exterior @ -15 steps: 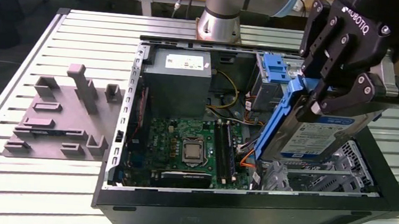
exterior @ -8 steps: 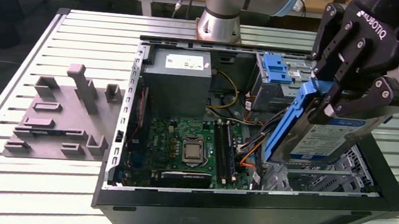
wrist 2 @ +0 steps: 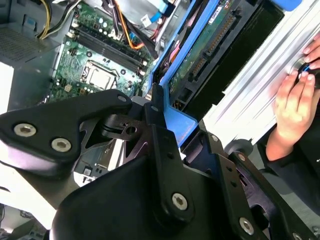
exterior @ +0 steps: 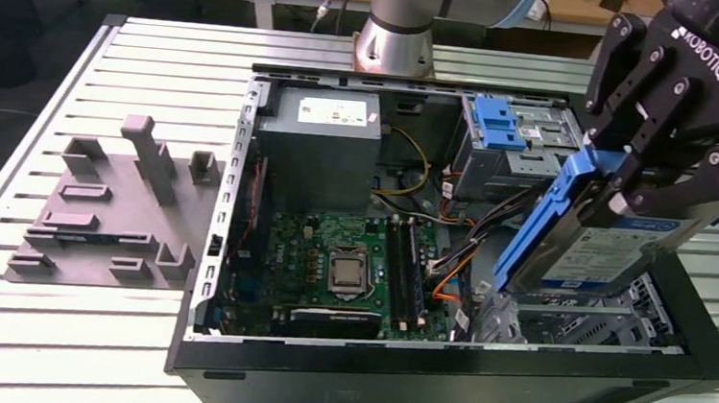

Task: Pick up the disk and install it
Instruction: 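Insert the disk into the insertion slot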

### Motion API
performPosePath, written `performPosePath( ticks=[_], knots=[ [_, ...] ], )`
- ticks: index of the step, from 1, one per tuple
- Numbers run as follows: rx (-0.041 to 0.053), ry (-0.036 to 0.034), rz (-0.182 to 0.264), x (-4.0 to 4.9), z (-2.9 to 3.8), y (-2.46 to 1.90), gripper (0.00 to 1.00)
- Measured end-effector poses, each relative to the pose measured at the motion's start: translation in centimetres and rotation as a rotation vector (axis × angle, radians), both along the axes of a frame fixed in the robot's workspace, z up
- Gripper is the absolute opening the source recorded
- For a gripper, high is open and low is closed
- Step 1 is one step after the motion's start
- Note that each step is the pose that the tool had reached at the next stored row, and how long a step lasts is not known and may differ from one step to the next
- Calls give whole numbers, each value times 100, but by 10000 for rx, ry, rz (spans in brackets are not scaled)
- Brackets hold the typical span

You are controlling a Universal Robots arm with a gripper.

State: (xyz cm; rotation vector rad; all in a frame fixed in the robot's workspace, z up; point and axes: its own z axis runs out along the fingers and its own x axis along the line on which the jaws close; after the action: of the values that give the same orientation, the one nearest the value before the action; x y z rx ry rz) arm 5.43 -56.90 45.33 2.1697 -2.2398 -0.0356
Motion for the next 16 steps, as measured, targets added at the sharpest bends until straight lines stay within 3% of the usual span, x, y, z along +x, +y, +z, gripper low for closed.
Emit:
performPosePath(
  ticks=[7,16],
  knots=[
    [-1,-2,-11,123,-41,0,36],
    [1,-2,-9,152,-48,0,36]
  ],
)
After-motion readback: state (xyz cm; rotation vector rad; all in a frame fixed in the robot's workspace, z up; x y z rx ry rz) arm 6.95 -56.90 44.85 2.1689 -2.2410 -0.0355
